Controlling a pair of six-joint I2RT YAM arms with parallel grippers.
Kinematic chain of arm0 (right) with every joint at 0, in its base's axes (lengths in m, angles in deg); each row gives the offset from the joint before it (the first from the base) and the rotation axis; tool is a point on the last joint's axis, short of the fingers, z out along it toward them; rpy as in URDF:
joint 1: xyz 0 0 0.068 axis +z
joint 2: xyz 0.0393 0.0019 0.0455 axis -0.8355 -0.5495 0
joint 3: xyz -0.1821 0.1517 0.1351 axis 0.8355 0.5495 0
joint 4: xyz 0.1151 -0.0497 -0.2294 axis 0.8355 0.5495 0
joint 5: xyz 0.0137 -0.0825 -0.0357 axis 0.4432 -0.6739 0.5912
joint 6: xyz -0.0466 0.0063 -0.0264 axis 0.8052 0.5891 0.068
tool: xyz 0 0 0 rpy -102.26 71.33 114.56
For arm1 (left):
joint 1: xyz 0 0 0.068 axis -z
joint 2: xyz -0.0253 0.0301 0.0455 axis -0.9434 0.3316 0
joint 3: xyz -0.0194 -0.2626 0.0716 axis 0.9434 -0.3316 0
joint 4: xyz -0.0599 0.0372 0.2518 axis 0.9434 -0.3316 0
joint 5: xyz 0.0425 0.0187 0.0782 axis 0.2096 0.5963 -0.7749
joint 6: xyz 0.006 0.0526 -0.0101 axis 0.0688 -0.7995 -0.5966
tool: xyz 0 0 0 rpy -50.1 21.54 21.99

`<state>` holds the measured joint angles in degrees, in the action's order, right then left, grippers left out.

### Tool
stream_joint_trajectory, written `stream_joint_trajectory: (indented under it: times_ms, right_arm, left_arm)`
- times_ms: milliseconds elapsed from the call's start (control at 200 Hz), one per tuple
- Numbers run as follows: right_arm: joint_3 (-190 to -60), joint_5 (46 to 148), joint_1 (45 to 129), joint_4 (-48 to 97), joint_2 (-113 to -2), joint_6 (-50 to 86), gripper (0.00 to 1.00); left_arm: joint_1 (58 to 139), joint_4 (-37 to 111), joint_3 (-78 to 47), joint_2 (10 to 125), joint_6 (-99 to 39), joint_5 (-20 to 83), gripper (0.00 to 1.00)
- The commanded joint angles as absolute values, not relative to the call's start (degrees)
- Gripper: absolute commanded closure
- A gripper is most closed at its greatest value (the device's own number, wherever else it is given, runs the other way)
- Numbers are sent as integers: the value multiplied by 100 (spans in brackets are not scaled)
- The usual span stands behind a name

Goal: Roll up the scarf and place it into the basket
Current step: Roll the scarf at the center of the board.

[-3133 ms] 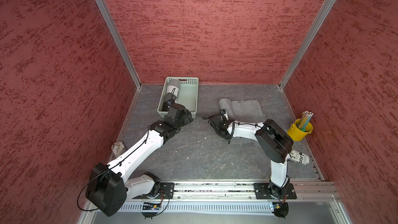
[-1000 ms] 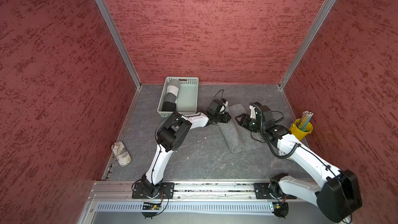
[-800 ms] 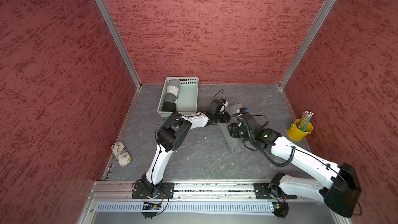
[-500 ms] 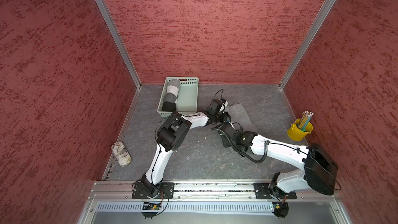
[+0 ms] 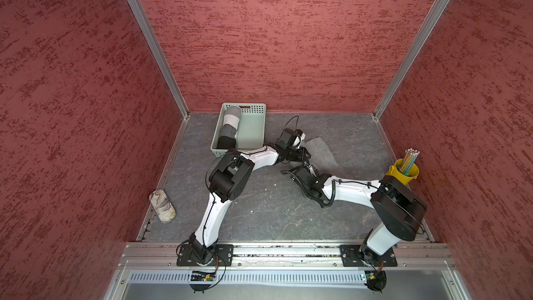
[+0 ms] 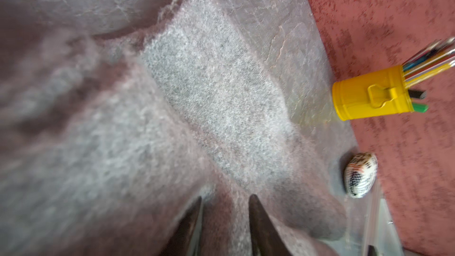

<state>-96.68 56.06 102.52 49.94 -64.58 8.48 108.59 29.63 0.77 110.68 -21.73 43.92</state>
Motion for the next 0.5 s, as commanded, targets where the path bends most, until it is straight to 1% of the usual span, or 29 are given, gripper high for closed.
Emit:
stream_joint_trajectory:
  times_ms: [0,25,95,145,210,311,411,496]
  right_arm:
    - [-9425,6268,9991,4974,-6595,407,68]
    - [-9408,6405,9962,4932,-6556,347,74]
    - [-9417,6904,9906,4851,-6385,145,86]
    - [-9438,7321,9861,4778,-6190,-47,91]
    - [-9377,8047,9780,4548,-5872,-380,92]
    - [-8998,9255,9468,3819,-5349,-1001,94]
    - [-8465,10298,9167,2921,-4969,-1681,95]
    - [-8059,10968,8949,2203,-4799,-2235,96]
  left_arm:
    - [10599,2627,115,10827,-1950,4450,55]
    - [10546,2613,98,10713,-1921,4429,53]
    - [10404,2603,-25,10307,-1868,4259,50]
    - [10331,2574,-140,9975,-1878,4069,47]
    - [10289,2462,-276,9565,-1990,3793,45]
    - [10288,2295,-488,9033,-2141,3485,44]
    - [10323,2301,-783,8635,-2197,3448,44]
    - [10396,2312,-1004,8451,-2276,3449,44]
